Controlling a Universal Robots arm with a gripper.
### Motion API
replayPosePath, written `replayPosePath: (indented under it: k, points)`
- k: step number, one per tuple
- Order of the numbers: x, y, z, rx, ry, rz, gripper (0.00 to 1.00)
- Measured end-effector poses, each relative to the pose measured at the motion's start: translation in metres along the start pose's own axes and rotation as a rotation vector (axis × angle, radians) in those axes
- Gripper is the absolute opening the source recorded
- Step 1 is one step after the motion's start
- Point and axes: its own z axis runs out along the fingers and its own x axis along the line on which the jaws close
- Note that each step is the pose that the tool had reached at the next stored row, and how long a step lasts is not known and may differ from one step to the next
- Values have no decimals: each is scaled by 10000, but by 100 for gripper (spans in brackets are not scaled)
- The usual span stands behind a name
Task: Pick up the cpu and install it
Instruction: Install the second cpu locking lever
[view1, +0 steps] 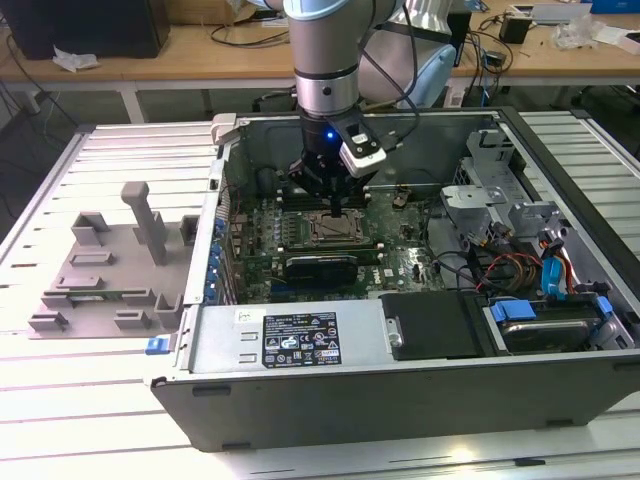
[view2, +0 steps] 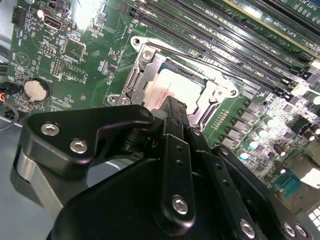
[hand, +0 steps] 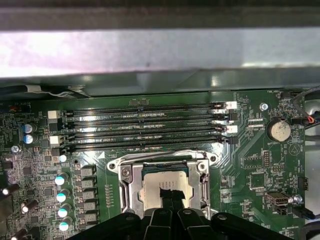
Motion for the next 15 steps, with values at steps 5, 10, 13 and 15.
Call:
replayPosePath:
  k: [5, 10, 13, 15]
  points:
    - [-1, -23, 0, 0, 0, 1, 11]
    - [-7, -134, 6, -1, -1, 1, 11]
    - [-13, -224, 11, -21, 0, 1, 11]
    - [-16, -229, -25, -25, 2, 3, 11]
